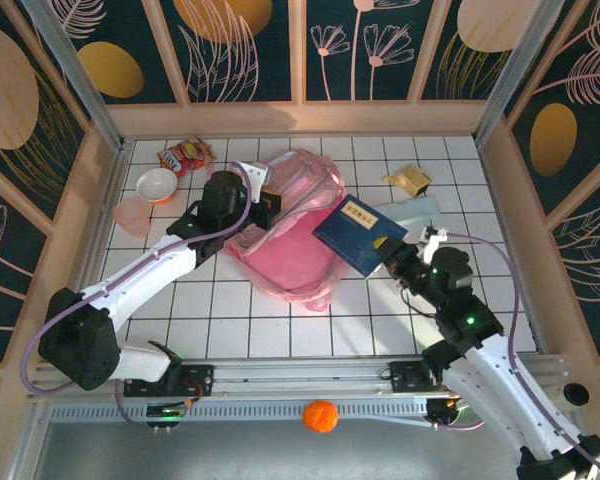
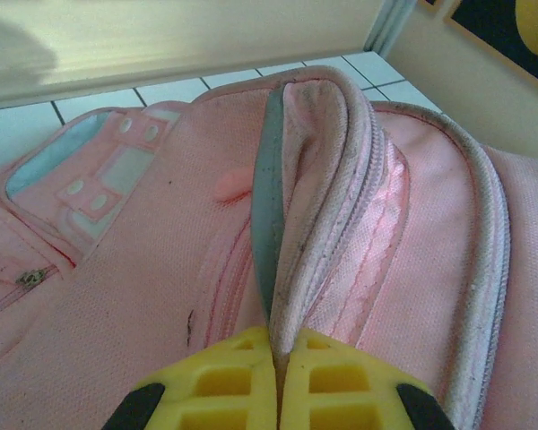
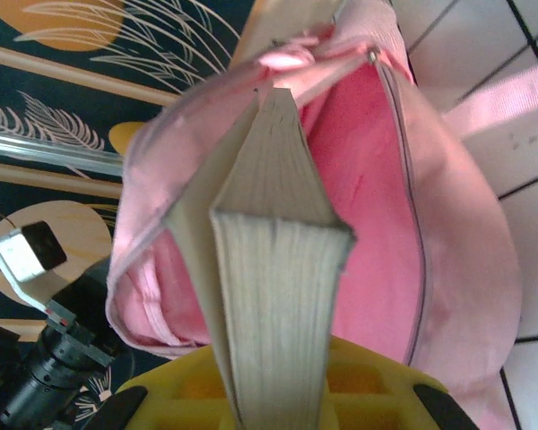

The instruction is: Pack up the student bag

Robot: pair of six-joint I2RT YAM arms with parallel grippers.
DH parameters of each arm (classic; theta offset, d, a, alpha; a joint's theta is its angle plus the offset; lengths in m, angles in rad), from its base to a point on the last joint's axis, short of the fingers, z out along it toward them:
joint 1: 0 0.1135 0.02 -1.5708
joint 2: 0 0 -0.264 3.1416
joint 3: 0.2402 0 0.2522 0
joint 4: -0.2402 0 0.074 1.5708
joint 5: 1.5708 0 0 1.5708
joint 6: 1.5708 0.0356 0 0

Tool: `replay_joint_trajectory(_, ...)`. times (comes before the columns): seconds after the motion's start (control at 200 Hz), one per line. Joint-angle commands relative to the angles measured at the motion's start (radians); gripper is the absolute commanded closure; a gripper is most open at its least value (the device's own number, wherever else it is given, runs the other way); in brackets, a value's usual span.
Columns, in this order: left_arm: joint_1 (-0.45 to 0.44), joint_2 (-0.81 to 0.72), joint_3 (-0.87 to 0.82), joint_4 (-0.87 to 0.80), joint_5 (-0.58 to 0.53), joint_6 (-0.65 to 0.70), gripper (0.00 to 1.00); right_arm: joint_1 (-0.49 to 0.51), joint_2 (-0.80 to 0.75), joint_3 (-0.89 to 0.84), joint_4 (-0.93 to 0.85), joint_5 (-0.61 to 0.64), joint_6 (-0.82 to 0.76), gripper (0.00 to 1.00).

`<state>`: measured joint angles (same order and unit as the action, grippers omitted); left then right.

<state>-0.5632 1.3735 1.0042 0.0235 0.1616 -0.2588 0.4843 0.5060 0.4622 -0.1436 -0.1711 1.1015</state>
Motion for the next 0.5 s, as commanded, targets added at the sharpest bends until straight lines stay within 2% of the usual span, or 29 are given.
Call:
replay_joint_trajectory(0.0,-0.004,0.001,0.074,0.142,-0.058,-0.075,1.0,0.057,0.002,-0.012,0.018,0.123,0.078,1.0)
replay_joint_trajectory(0.195,-0.007,0.025,0.073,0.182,-0.002,-0.108,1.0,0.098,0.145,-0.045,0.191,0.03,0.099,1.0)
replay_joint_trajectory(0.345,-0.009,0.025,0.073,0.203,0.034,-0.143,1.0,0.188,0.266,-0.095,0.448,0.136,0.159,1.0)
replay_joint_trajectory(0.495,-0.009,0.016,0.073,0.195,0.05,-0.143,1.0,0.212,0.397,-0.15,0.753,0.168,0.218,1.0)
